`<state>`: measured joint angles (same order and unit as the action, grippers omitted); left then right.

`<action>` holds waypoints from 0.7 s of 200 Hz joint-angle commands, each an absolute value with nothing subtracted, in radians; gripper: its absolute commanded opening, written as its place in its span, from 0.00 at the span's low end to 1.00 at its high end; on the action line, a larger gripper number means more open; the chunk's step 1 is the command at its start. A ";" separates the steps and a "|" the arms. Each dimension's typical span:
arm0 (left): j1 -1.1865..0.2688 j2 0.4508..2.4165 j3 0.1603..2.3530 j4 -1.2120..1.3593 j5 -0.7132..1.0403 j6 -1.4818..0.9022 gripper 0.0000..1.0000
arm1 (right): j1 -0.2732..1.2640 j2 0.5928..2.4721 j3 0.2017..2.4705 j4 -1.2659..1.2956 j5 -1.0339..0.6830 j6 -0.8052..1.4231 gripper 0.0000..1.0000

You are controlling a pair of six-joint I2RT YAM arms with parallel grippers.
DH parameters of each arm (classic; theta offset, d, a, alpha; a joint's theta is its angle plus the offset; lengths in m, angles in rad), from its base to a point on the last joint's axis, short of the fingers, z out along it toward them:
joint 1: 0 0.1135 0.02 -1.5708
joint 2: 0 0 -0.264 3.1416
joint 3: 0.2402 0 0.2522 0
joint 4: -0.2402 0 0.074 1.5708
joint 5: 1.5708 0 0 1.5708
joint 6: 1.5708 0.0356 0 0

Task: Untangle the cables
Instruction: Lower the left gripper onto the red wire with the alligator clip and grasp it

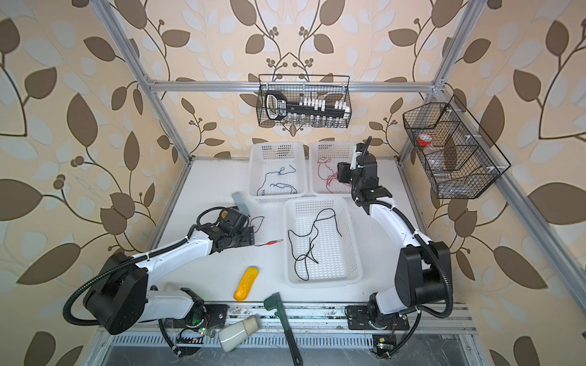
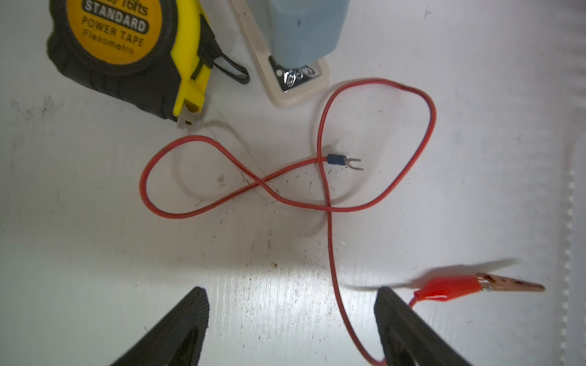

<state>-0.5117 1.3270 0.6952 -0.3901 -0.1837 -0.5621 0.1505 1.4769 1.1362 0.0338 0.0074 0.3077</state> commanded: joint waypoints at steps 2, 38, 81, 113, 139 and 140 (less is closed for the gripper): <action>-0.525 1.352 0.741 -0.356 -0.192 -0.593 0.83 | 0.179 1.435 1.105 0.049 -0.002 0.311 0.54; -0.530 1.419 0.758 -0.336 -0.177 -0.625 0.77 | 0.226 1.409 1.083 0.051 0.000 0.310 0.55; -0.541 1.484 0.759 -0.308 -0.131 -0.659 0.54 | 0.274 1.408 1.072 0.051 -0.004 0.310 0.55; -0.553 1.497 0.747 -0.262 -0.113 -0.679 0.23 | 0.310 1.419 1.065 0.051 -0.050 0.316 0.55; -0.555 1.466 0.772 -0.293 -0.147 -0.672 0.00 | 0.325 1.418 1.036 0.075 -0.137 0.323 0.56; -0.555 1.462 0.772 -0.294 -0.149 -0.671 0.00 | 0.325 1.418 1.034 0.077 -0.143 0.323 0.56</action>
<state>-0.5449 1.4998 0.7277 -0.2859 -0.1207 -0.6685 0.3122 1.4204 1.0695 0.0498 -0.0486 0.3153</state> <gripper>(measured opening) 0.044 0.556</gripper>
